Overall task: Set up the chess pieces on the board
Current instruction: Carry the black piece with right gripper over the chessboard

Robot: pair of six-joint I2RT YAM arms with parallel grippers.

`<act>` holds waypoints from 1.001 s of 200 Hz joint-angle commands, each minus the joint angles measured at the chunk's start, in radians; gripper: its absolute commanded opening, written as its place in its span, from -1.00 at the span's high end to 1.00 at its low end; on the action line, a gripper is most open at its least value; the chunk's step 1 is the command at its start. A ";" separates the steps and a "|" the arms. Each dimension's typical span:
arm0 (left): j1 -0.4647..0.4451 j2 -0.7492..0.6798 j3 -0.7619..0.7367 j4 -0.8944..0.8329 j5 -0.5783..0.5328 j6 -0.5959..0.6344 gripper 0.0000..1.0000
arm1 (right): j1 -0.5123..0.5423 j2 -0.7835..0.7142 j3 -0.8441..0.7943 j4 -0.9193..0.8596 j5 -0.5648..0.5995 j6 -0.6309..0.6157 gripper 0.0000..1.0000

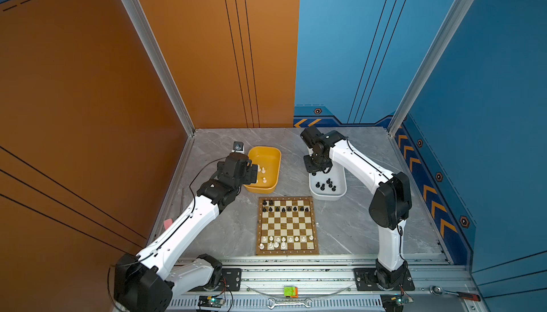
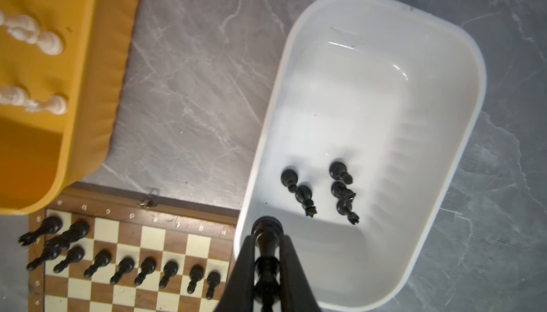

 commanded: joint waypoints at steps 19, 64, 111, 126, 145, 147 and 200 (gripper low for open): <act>0.008 -0.095 -0.078 -0.074 -0.013 -0.089 -0.95 | 0.095 -0.029 0.019 -0.097 0.032 0.035 0.82; 0.006 -0.146 -0.105 -0.099 0.002 -0.109 -0.95 | 0.201 0.008 0.003 -0.092 0.037 0.060 0.83; 0.006 -0.170 -0.126 -0.109 0.028 -0.103 -0.95 | 0.259 0.057 -0.012 -0.060 0.038 0.074 0.82; 0.006 -0.171 -0.130 -0.110 0.024 -0.108 -0.95 | 0.264 0.060 -0.046 -0.028 0.029 0.081 0.82; 0.007 -0.171 -0.137 -0.109 0.029 -0.117 -0.95 | 0.263 0.062 -0.076 0.006 0.019 0.091 0.82; 0.007 -0.171 -0.137 -0.110 0.030 -0.119 -0.95 | 0.264 0.063 -0.078 0.009 0.018 0.092 0.82; 0.007 -0.169 -0.138 -0.111 0.041 -0.129 -0.95 | 0.265 0.119 -0.102 0.064 -0.030 0.108 0.82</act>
